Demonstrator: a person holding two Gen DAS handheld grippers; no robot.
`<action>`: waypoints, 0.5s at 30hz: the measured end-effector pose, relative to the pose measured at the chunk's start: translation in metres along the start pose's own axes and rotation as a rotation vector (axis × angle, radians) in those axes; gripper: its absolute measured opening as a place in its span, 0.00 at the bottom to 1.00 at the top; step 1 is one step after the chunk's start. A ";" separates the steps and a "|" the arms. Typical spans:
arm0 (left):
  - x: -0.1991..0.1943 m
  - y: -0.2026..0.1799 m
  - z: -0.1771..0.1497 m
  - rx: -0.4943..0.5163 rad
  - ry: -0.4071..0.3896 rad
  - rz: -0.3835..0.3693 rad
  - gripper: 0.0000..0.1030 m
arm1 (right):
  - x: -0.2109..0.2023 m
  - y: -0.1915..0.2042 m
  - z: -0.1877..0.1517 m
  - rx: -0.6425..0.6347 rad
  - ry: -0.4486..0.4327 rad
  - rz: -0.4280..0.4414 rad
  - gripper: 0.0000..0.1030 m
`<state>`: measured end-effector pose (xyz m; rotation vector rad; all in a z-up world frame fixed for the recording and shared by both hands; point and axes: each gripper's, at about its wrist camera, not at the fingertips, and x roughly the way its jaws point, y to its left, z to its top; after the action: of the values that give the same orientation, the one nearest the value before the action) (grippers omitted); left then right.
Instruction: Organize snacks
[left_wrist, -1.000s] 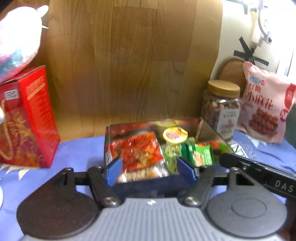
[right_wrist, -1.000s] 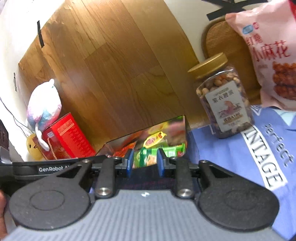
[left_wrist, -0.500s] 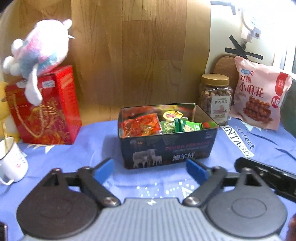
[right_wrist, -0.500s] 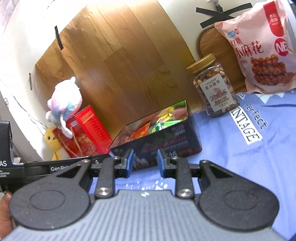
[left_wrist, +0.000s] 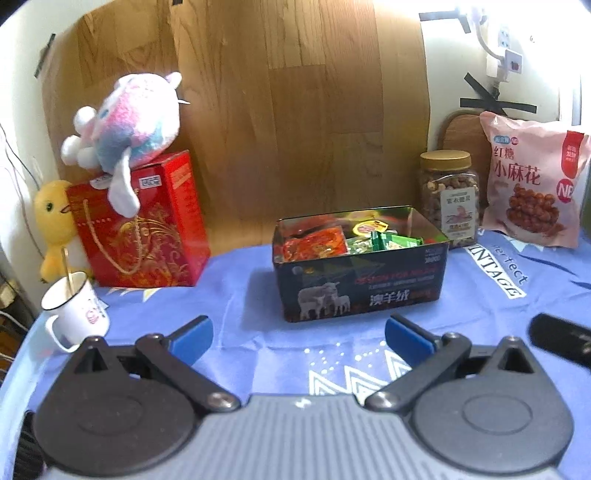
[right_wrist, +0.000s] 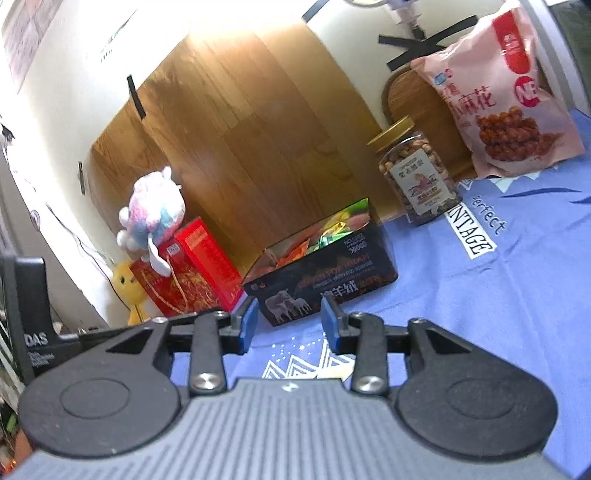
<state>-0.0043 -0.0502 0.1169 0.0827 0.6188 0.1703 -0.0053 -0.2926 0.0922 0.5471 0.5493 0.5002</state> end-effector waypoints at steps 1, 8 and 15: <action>-0.002 0.000 -0.001 -0.002 -0.002 -0.001 1.00 | -0.003 0.000 -0.001 -0.001 -0.005 -0.002 0.45; -0.011 -0.004 -0.010 -0.002 -0.016 0.003 1.00 | -0.013 0.001 -0.003 0.012 -0.013 0.008 0.45; -0.019 -0.006 -0.016 -0.003 -0.012 -0.026 1.00 | -0.015 0.004 -0.005 0.018 -0.012 0.024 0.50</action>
<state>-0.0284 -0.0589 0.1137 0.0729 0.6071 0.1457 -0.0204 -0.2962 0.0962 0.5743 0.5373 0.5146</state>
